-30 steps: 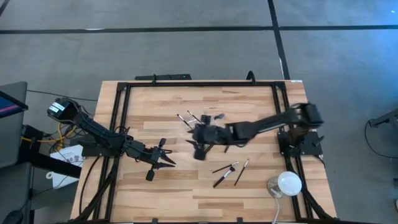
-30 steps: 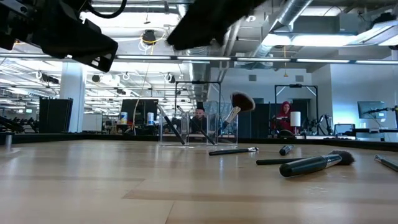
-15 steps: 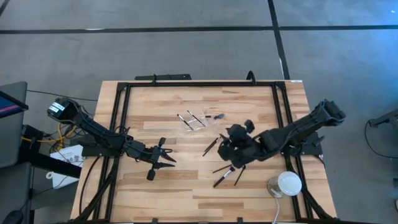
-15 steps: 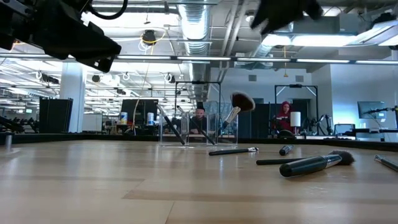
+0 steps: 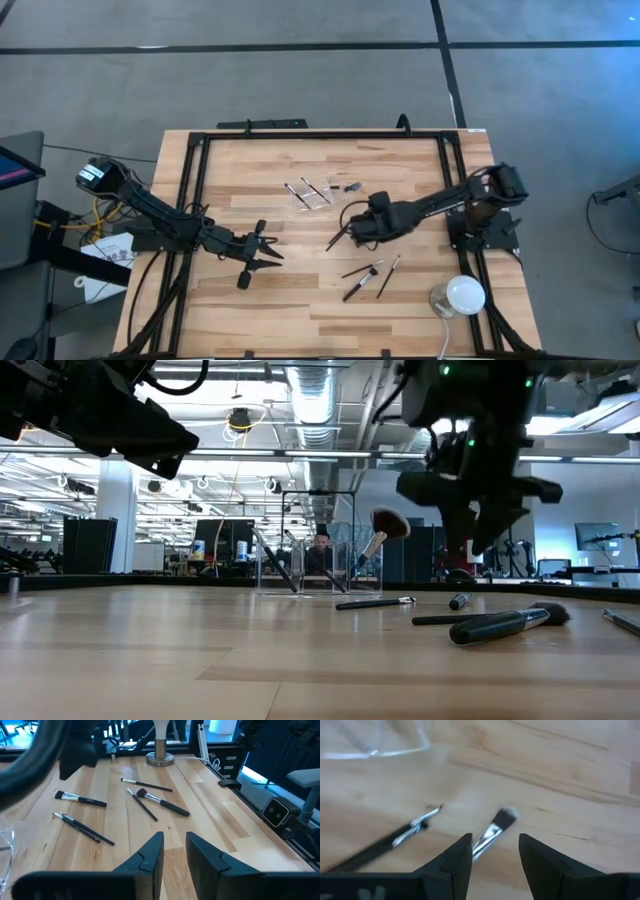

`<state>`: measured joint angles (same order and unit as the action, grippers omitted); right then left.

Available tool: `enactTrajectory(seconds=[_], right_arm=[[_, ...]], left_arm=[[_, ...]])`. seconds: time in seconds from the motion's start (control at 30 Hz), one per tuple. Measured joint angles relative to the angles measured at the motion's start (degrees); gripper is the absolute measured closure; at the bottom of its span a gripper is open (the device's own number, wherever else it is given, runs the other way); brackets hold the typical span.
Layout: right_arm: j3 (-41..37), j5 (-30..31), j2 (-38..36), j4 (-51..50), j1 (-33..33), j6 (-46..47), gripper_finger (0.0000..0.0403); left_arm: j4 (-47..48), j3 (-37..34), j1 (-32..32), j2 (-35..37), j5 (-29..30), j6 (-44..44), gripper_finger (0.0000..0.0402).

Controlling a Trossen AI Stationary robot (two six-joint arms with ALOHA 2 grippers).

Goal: Put items in baskets/containers
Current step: Put the blush brush into the transparent organizer

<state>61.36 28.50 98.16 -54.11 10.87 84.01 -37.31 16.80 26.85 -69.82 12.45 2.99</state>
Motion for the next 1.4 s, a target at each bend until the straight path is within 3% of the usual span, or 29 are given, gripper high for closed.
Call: enactTrajectory(seconds=[0.27, 0.53, 0.63, 0.77, 0.9, 1.13, 1.4], right_arm=[[-0.8, -0.5, 0.5, 0.2, -2.1, 5.4, 0.0250], [-0.8, -4.1, -3.3, -6.7, -2.1, -1.2, 0.0251], [-0.8, -1.4, -6.8, -11.9, -0.4, 1.1, 0.0249], [-1.1, 6.6, -10.5, -15.1, 3.5, 9.3, 0.0248], [-6.8, 11.7, -11.7, 1.1, 6.3, 13.3, 0.0249], [-17.5, 3.2, -6.8, 18.0, 2.0, 15.4, 0.0248], [-18.3, 1.7, -2.9, 29.3, -2.6, 12.4, 0.0246]], left_arm=[[0.0, 0.0, 0.1, 0.0, 0.0, 0.6, 0.0323], [0.0, 0.0, 0.1, 0.0, 0.0, 0.7, 0.0323], [0.0, 0.0, 0.1, 0.0, 0.0, 0.8, 0.0323], [0.0, 0.0, 0.1, 0.0, -0.1, 0.8, 0.0323], [0.0, 0.0, 0.1, 0.0, 0.0, 0.8, 0.0323], [0.0, 0.0, 0.1, 0.0, -0.2, 1.0, 0.0323], [0.0, -0.1, 0.1, 0.0, -0.2, 1.0, 0.0323]])
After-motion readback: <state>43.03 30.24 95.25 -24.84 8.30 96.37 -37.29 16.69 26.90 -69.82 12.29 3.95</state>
